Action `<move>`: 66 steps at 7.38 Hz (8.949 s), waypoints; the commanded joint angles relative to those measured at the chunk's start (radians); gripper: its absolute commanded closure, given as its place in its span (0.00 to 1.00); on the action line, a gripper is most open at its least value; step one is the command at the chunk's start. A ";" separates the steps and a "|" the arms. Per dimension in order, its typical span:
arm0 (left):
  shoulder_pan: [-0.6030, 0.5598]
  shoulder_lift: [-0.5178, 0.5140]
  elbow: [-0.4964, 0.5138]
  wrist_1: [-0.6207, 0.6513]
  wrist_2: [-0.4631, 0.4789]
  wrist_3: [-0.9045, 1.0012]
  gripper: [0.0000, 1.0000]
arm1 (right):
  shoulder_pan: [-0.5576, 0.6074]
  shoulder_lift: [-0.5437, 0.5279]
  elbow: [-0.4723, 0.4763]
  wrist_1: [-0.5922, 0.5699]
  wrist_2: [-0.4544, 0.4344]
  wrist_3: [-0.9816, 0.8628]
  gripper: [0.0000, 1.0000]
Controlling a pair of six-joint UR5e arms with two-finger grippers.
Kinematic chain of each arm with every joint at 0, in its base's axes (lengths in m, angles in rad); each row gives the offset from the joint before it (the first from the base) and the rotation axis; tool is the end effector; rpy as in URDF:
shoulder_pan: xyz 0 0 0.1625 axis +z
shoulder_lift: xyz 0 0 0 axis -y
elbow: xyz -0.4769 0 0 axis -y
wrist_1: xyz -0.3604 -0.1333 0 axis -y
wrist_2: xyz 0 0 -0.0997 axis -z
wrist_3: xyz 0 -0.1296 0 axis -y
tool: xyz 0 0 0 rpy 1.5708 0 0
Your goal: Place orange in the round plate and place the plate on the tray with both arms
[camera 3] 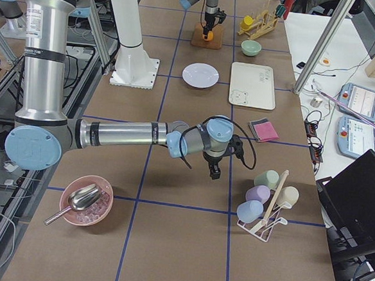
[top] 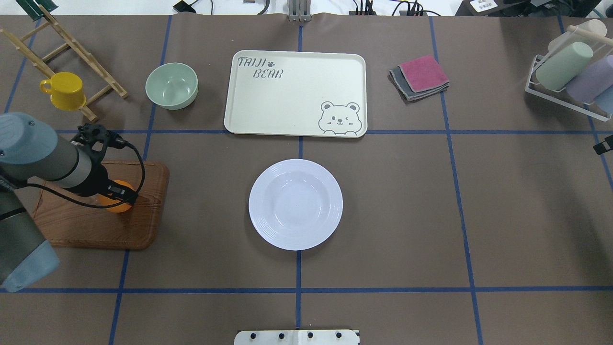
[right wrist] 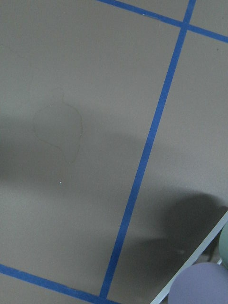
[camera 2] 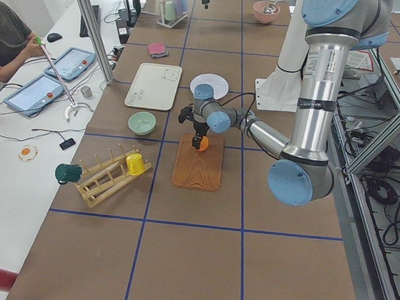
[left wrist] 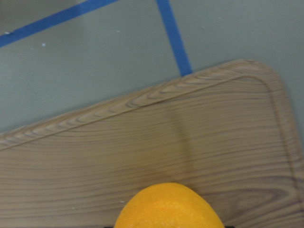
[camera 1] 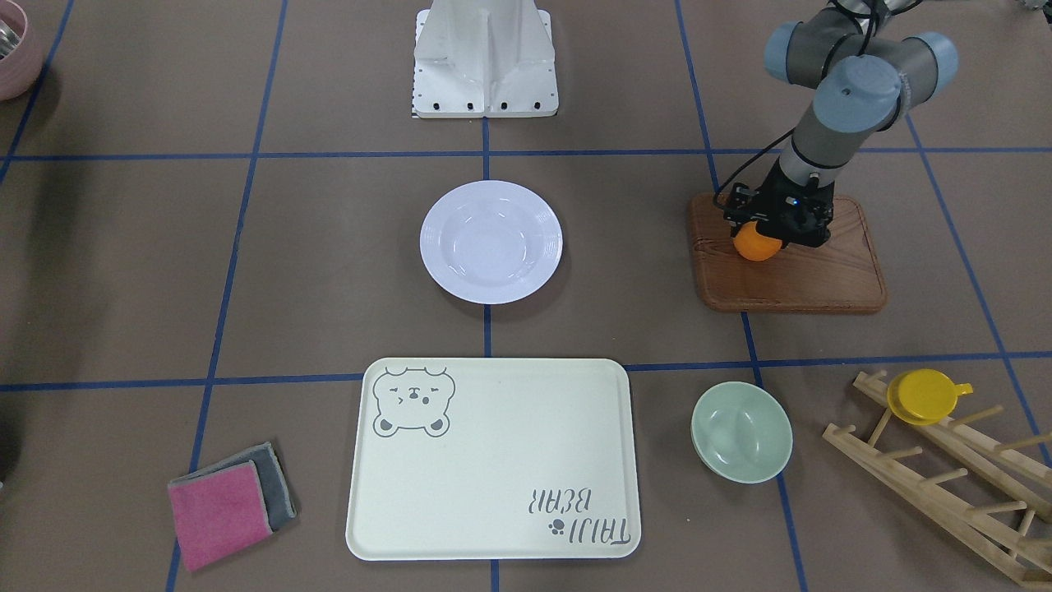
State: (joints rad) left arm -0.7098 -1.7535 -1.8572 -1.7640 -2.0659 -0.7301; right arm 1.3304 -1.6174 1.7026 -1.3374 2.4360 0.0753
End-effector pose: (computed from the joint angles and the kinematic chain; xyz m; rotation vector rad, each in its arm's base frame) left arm 0.3756 -0.4173 0.4971 0.1137 0.7989 0.2876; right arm -0.0754 -0.4530 0.6568 0.1604 -0.8966 -0.2913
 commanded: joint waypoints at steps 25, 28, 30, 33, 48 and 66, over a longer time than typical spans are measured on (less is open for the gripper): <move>0.093 -0.370 -0.037 0.307 0.099 -0.134 0.00 | -0.302 0.247 0.061 0.026 -0.055 0.384 0.01; -0.038 -0.223 -0.094 0.307 0.093 0.039 0.00 | -0.576 0.436 0.058 0.093 -0.335 0.972 0.01; -0.083 -0.213 -0.097 0.308 0.096 0.095 0.00 | -0.780 0.400 -0.016 0.515 -0.548 1.366 0.01; -0.118 -0.178 -0.094 0.308 0.096 0.153 0.00 | -0.875 0.380 -0.050 0.815 -0.764 1.644 0.00; -0.391 -0.086 0.013 0.316 -0.085 0.578 0.00 | -1.070 0.375 -0.327 1.403 -1.133 1.851 0.13; -0.428 -0.081 0.016 0.310 -0.092 0.624 0.00 | -0.847 0.777 -0.607 1.010 -1.390 2.107 1.00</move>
State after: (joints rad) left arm -1.1381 -1.8334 -1.8371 -1.4555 -2.1562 -0.1027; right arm 0.4709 -0.8988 1.1339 -0.1736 1.0702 2.1367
